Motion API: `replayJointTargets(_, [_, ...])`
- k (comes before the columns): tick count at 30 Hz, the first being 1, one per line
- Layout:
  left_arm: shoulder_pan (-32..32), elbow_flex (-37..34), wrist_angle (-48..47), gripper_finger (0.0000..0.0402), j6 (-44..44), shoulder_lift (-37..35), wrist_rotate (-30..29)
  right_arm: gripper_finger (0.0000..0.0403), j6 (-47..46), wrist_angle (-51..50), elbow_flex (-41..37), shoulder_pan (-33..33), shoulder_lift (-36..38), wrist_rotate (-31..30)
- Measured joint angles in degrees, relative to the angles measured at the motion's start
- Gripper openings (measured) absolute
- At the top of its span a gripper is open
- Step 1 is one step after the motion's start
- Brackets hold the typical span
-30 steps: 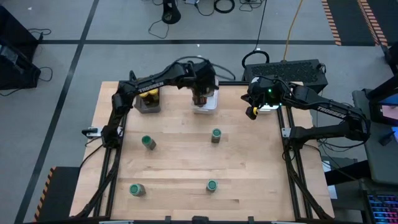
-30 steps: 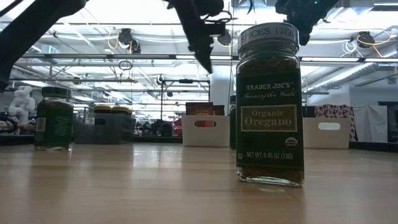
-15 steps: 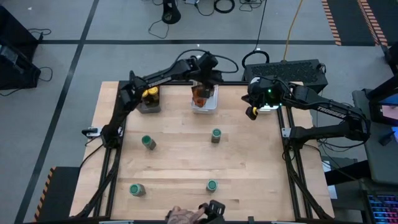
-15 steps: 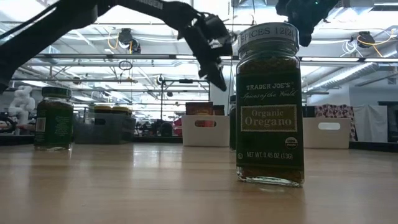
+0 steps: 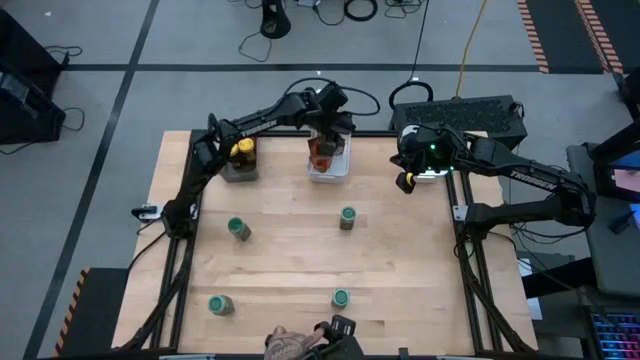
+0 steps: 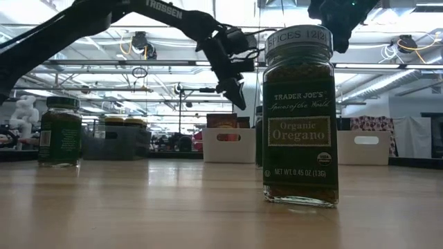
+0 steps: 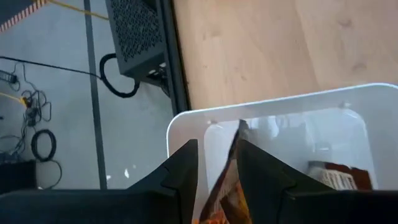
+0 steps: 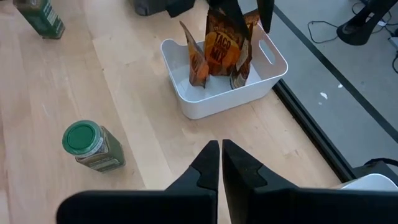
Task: Sort spices by type
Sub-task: Adjust the brown seasoning packs in the left white bin
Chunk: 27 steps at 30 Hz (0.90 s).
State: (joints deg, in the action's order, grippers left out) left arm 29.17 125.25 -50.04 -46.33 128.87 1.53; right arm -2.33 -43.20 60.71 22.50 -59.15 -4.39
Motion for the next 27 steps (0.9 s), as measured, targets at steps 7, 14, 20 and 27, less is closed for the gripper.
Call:
replayJointTargets(7, [0.7,0.0,-0.7,0.0116,0.8,1.4,1.7,0.0,-0.3,0.0,0.0,0.0,0.0,0.0])
replayJointTargets(14, [0.8,0.0,-0.7,0.0116,0.8,3.1,1.4,0.0,-0.7,0.0,0.0,0.0,0.0,0.0])
replayJointTargets(20, [0.8,0.0,-2.0,0.0116,0.6,3.8,1.2,0.0,-0.7,0.0,0.0,0.0,0.0,0.0])
replayJointTargets(27, [0.8,0.0,-1.2,0.0049,-2.5,3.8,-2.5,0.0,-0.7,-0.1,0.0,0.0,0.0,0.0])
